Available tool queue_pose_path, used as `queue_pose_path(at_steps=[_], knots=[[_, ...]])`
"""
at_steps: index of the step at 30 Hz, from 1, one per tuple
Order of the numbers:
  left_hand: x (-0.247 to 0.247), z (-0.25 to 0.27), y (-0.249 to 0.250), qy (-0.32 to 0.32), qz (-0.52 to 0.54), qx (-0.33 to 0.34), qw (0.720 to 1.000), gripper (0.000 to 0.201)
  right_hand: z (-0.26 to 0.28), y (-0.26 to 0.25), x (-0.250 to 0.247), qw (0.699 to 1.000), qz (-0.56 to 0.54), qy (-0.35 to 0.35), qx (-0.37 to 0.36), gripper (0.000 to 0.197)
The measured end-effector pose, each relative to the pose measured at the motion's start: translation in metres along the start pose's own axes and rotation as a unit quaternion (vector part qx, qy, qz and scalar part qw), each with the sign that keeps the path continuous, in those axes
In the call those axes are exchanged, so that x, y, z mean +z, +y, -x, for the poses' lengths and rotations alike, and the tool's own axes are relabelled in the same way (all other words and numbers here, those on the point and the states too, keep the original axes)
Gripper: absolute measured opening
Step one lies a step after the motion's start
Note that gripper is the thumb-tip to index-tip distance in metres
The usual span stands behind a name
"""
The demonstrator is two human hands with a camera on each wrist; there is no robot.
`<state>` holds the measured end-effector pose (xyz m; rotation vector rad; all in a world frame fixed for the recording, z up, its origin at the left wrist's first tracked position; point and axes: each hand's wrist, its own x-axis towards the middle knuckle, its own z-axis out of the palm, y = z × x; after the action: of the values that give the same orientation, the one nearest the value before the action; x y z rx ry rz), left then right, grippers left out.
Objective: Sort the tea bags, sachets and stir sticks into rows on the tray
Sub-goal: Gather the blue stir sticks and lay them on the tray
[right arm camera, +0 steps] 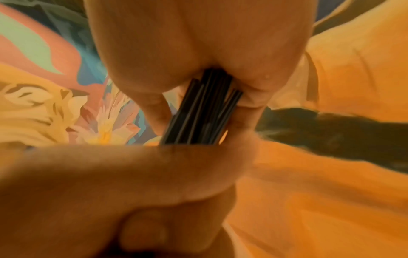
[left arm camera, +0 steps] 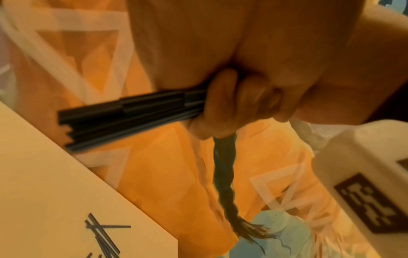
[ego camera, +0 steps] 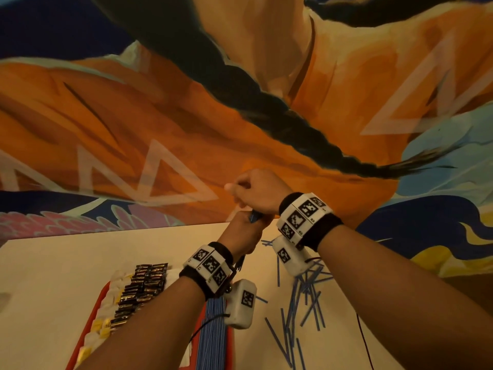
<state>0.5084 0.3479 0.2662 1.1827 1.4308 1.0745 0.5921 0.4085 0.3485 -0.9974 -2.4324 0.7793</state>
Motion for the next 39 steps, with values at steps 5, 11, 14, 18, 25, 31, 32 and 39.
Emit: queue_pose_path(at_steps=[5, 11, 14, 18, 25, 31, 32, 39], knots=[[-0.002, -0.002, 0.009, 0.032, 0.084, -0.004, 0.996, 0.045, 0.01, 0.023, 0.015, 0.925, -0.281, 0.244, 0.072, 0.022], [-0.01, -0.014, 0.025, 0.084, 0.149, 0.066, 0.983, 0.048, 0.055, 0.046, 0.071, 0.77, -0.535, -0.002, 0.348, 0.059], [-0.005, -0.015, 0.024, 0.098, 0.121, 0.078, 0.985, 0.045, 0.058, 0.041, 0.079, 0.652, -0.668, -0.033, 0.357, 0.07], [0.005, -0.009, 0.013, 0.118, 0.087, 0.053, 0.988, 0.041, 0.054, 0.029, 0.067, 0.573, -0.757, -0.009, 0.314, 0.066], [0.005, -0.003, 0.005, 0.138, 0.028, 0.048, 0.989, 0.035, 0.053, 0.031, 0.065, 0.717, -0.62, 0.012, 0.32, 0.068], [-0.016, -0.003, 0.001, 0.097, -0.158, 0.087, 0.979, 0.047, 0.038, 0.022, 0.007, 0.931, -0.224, 0.26, 0.123, 0.051], [-0.018, -0.003, 0.001, 0.083, -0.197, 0.088, 0.973, 0.047, 0.036, 0.015, -0.002, 0.943, -0.183, 0.269, 0.074, 0.043], [-0.029, -0.003, 0.025, 0.048, -0.403, 0.106, 0.908, 0.022, 0.02, 0.012, 0.008, 0.995, 0.001, 0.068, 0.07, 0.045]])
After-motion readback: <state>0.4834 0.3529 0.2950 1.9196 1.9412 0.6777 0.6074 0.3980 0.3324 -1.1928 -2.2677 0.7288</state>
